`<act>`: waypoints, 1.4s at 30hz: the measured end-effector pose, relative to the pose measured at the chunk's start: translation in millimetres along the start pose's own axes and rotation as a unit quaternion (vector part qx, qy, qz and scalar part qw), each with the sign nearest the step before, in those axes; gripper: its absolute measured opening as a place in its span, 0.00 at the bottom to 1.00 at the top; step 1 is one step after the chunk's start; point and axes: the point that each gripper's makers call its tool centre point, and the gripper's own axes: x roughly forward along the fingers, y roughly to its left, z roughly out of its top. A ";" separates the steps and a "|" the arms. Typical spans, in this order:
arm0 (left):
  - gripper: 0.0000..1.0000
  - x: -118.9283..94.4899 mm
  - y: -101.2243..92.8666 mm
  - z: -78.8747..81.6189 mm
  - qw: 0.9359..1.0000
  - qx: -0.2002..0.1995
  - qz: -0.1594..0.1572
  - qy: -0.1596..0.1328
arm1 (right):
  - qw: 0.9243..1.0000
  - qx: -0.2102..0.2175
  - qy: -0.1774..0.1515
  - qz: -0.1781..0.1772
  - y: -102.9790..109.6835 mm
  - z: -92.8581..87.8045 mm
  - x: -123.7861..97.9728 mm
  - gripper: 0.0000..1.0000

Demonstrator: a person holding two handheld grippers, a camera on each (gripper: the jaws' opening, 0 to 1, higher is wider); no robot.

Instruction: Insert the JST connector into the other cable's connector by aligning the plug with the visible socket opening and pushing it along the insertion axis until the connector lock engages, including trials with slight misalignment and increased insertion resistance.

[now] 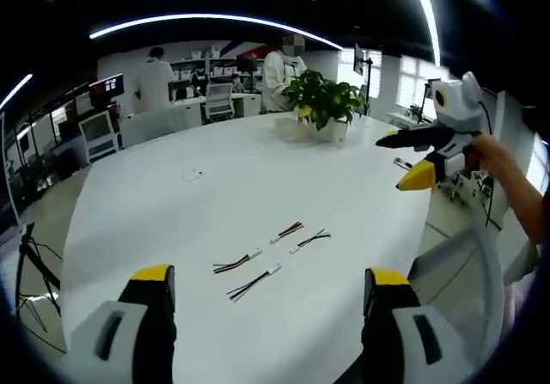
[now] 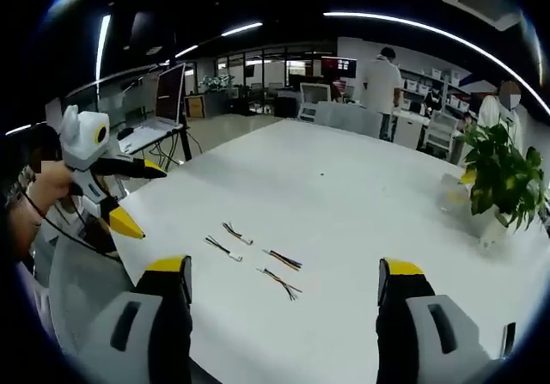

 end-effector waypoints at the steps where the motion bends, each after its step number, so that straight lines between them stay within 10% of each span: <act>1: 0.89 -0.3 0.5 1.1 1.000 0.001 -0.001 -0.002 | 1.000 0.000 -0.001 0.001 -1.6 2.5 -0.3 0.87; 20: 0.89 7.1 16.1 19.2 1.000 0.020 -0.006 0.016 | 0.997 -0.072 0.009 0.036 -11.1 37.5 7.5 0.89; 42: 0.88 38.2 41.5 11.9 0.998 0.027 -0.006 0.048 | 0.995 -0.053 0.045 0.077 -2.4 10.9 66.5 0.86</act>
